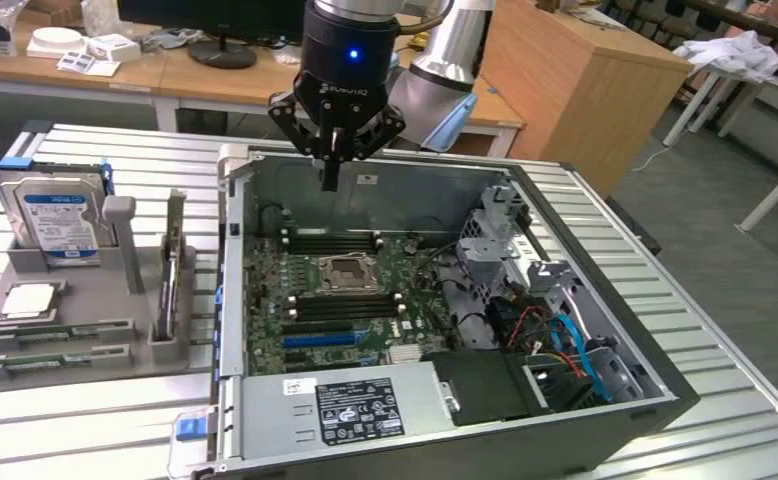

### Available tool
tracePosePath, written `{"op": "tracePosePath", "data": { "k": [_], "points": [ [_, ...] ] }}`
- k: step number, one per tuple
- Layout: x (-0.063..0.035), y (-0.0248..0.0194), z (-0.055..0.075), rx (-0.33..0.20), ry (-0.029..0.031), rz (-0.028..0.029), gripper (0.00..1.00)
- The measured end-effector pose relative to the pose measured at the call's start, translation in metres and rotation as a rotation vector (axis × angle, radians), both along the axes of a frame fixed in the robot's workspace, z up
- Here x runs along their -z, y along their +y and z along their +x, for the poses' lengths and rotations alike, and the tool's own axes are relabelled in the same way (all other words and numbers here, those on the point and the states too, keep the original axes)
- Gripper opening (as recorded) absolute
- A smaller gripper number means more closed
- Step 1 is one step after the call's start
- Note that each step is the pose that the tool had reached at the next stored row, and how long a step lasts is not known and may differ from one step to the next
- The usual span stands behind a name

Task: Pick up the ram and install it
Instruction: 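Reach for the ram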

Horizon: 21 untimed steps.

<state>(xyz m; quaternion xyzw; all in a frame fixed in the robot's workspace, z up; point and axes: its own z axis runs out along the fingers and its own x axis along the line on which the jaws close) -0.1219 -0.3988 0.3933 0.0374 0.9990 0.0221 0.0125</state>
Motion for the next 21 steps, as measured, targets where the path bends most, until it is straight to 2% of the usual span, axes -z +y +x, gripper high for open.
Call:
{"op": "tracePosePath", "data": {
  "k": [8, 21],
  "points": [
    [-0.0001, 0.0, -0.004, 0.0, 0.0, -0.0002, 0.11],
    [0.0001, 0.0009, -0.048, 0.0, -0.0004, -0.0001, 0.11]
  ]
}}
